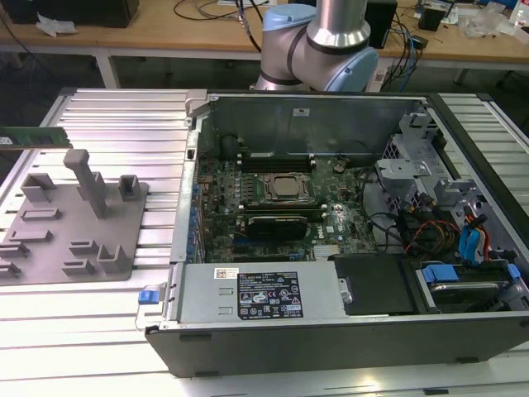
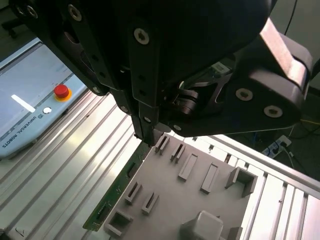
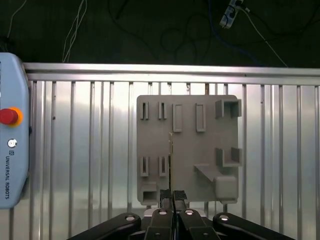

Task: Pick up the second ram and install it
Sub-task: 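Pick up the second ram and move it above second insertion slot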

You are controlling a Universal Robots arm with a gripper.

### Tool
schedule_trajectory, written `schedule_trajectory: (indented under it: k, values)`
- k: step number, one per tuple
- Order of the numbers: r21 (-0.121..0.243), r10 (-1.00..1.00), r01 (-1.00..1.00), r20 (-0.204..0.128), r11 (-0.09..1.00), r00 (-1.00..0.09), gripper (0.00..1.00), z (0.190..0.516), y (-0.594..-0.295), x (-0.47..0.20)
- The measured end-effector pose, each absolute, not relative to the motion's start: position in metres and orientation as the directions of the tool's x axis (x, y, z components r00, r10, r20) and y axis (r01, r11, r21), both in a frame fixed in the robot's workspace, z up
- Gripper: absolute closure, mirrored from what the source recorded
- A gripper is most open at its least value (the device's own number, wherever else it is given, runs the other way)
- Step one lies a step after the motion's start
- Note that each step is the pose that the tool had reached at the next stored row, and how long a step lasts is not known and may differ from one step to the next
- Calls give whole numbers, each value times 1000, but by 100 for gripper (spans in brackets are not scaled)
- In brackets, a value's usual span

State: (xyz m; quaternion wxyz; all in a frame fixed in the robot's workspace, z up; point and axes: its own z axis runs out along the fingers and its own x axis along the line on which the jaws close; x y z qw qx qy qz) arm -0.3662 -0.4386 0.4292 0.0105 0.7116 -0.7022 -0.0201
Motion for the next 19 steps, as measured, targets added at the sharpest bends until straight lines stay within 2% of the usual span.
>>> schedule_trajectory:
  k: [19]
  values:
    - [43,-1000,-999,-14,-14,13,91,429,-439,-302]
